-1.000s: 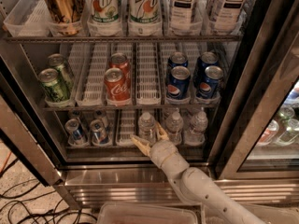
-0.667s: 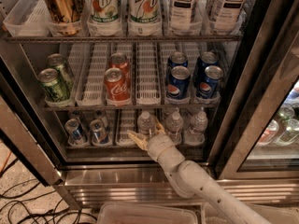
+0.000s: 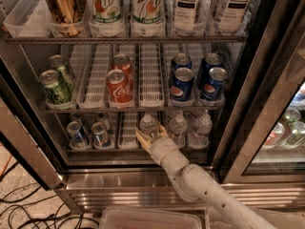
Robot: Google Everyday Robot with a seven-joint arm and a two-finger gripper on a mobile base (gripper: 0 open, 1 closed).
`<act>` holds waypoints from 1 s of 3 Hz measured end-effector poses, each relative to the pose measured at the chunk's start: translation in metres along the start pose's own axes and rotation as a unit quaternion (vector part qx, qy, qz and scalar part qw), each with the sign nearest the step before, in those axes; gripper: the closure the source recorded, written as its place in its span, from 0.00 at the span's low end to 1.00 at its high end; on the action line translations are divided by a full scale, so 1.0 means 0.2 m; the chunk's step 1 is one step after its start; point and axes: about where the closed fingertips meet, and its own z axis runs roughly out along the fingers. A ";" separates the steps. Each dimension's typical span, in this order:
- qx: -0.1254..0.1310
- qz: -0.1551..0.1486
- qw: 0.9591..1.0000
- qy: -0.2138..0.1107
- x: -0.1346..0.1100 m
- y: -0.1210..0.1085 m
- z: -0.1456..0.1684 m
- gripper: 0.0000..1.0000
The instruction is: Pick water bottle from bottom shelf of fridge
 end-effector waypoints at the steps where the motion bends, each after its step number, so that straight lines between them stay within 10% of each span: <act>1: 0.000 0.000 1.000 0.000 0.00 0.00 0.00 0.89; 3: -0.022 -0.028 0.999 -0.026 -0.17 0.04 -0.07 1.00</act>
Offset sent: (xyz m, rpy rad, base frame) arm -0.0332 -0.0004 0.0581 -0.0380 -0.1257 0.0799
